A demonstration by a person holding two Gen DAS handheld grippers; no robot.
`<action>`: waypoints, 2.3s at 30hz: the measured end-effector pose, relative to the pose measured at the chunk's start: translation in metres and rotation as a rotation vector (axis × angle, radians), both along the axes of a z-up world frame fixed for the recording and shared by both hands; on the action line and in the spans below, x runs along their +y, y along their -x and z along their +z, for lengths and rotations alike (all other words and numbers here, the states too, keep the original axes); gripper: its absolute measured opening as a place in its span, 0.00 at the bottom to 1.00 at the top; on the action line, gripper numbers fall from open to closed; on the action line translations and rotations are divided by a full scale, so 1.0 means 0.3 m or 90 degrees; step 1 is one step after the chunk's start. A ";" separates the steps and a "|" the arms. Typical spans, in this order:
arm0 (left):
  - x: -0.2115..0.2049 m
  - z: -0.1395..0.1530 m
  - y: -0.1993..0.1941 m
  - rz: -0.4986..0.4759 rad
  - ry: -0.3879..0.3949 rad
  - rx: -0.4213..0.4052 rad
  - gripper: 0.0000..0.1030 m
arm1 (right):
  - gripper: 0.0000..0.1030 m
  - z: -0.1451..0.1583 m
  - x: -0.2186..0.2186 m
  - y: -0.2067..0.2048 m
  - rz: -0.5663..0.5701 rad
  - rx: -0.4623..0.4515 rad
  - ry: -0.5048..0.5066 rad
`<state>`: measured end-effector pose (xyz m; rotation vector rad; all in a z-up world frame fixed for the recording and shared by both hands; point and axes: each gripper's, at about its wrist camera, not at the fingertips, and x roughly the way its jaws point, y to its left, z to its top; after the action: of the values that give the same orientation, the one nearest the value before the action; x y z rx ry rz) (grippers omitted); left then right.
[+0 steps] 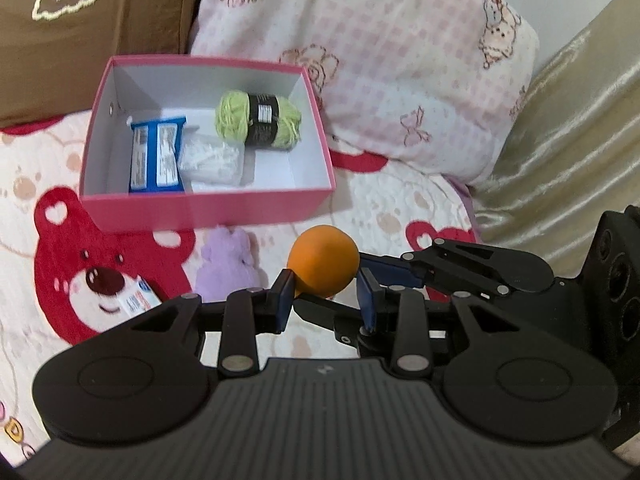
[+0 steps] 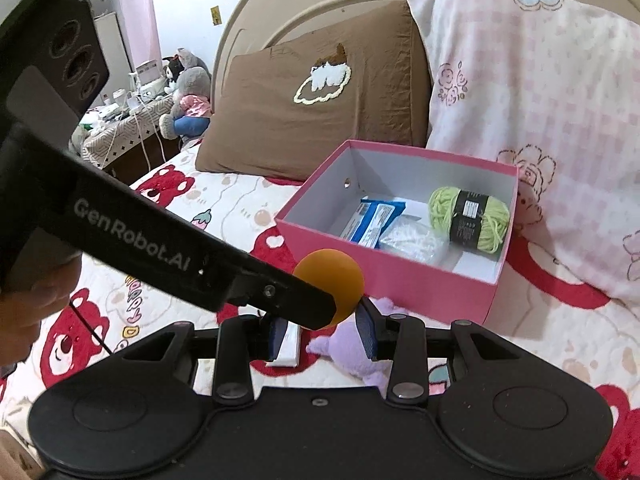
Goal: Organize objects
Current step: 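Lift the orange sponge with the left gripper and carry it over the pink box, then lower the sponge into the pink box and open the left gripper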
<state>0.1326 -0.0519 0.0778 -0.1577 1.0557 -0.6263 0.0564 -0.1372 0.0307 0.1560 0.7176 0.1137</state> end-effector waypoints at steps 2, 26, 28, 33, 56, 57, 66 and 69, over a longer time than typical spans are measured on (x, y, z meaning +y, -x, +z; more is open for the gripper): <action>0.007 0.011 -0.028 0.007 0.002 0.000 0.31 | 0.42 0.010 -0.005 -0.029 -0.001 0.000 0.003; 0.008 -0.023 -0.442 0.089 0.025 -0.014 0.31 | 0.42 0.048 -0.175 -0.458 -0.026 0.063 -0.023; 0.011 -0.060 -0.491 0.093 0.034 0.003 0.31 | 0.42 0.023 -0.181 -0.505 -0.023 0.074 -0.001; -0.024 -0.156 -0.604 0.091 -0.002 0.036 0.34 | 0.39 -0.058 -0.200 -0.622 -0.019 0.114 0.028; -0.006 -0.412 -0.851 0.168 0.023 0.062 0.33 | 0.37 -0.298 -0.255 -0.879 -0.050 0.132 0.055; -0.005 -0.416 -0.854 0.169 0.028 0.061 0.33 | 0.37 -0.302 -0.258 -0.885 -0.053 0.135 0.057; 0.016 -0.395 -0.841 0.146 0.049 0.029 0.35 | 0.38 -0.317 -0.262 -0.897 -0.056 0.140 0.088; 0.016 -0.372 -0.814 0.128 0.027 0.000 0.35 | 0.38 -0.310 -0.263 -0.873 -0.063 0.137 0.087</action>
<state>0.3769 -0.0472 -0.0337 -0.2970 1.0120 -0.4672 0.3184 -0.2161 -0.0623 0.0736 0.9280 -0.0469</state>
